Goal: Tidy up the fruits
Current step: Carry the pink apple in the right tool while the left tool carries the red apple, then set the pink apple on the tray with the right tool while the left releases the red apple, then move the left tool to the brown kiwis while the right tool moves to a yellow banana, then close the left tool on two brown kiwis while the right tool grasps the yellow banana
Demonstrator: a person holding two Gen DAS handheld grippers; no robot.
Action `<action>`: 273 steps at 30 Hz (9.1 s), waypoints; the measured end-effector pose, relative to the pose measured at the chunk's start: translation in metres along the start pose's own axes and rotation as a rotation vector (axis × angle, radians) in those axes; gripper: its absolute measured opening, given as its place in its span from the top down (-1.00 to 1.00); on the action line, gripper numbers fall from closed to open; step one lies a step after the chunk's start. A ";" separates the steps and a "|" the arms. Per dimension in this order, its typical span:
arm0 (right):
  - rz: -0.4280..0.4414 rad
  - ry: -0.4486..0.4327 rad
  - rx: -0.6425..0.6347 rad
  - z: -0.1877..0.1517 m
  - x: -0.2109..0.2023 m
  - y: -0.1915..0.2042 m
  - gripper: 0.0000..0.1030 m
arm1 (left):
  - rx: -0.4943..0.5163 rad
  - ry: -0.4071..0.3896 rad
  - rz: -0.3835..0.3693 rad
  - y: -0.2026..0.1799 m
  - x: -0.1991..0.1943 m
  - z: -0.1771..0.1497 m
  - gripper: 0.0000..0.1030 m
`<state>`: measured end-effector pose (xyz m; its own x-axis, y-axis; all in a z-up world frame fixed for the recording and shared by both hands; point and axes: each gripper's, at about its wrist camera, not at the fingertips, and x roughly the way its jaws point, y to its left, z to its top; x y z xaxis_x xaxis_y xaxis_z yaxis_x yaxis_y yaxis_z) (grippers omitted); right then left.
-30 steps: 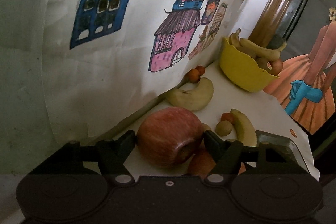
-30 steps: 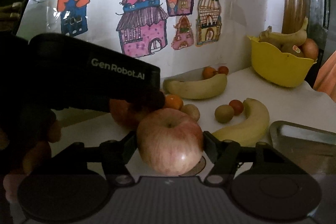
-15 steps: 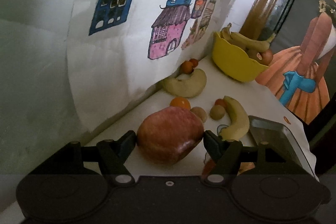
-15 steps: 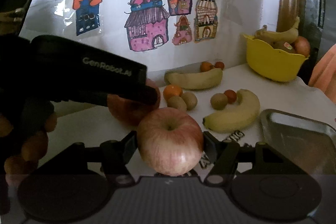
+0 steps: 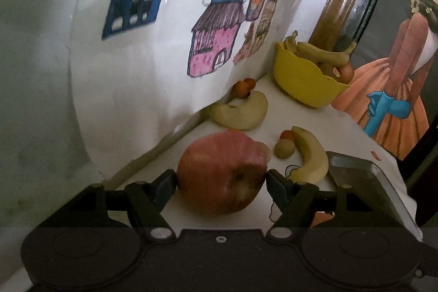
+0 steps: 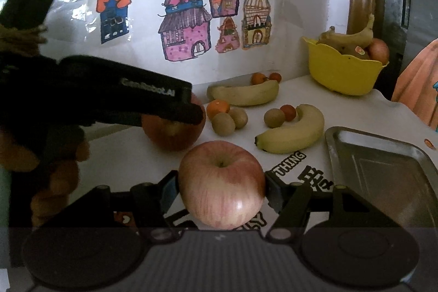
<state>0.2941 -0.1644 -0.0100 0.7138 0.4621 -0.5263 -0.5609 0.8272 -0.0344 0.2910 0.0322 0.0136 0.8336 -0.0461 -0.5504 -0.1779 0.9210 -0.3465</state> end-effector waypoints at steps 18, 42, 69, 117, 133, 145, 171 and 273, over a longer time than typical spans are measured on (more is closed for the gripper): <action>0.028 0.033 0.035 0.000 0.014 -0.004 -0.37 | 0.033 0.015 -0.035 -0.003 0.000 -0.009 -0.39; -0.002 -0.017 0.085 -0.028 -0.032 -0.014 -0.37 | 0.135 -0.004 -0.086 -0.013 -0.022 -0.034 -0.47; -0.007 0.006 0.106 -0.027 -0.029 -0.016 -0.37 | 0.149 0.013 -0.092 -0.022 -0.014 -0.034 -0.44; -0.317 -0.016 0.222 -0.003 -0.010 -0.232 -0.37 | 0.232 0.060 -0.277 -0.185 0.118 -0.010 -0.44; -0.315 0.025 0.199 -0.001 0.004 -0.229 -0.37 | 0.293 0.057 -0.254 -0.190 0.119 -0.015 -0.45; -0.330 -0.026 0.198 -0.001 -0.017 -0.218 -0.67 | 0.248 -0.042 -0.267 -0.182 0.075 0.004 -0.80; -0.419 -0.333 0.185 -0.017 -0.182 -0.066 -1.00 | 0.263 -0.251 -0.174 -0.064 -0.108 -0.011 -0.99; -0.124 0.220 0.481 0.046 0.056 -0.073 0.18 | 0.204 0.129 -0.119 -0.006 -0.003 -0.006 0.40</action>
<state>0.3937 -0.1844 0.0020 0.6284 0.3169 -0.7104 -0.1858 0.9480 0.2586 0.2868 0.0242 0.0129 0.7662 -0.1958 -0.6120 0.0377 0.9645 -0.2614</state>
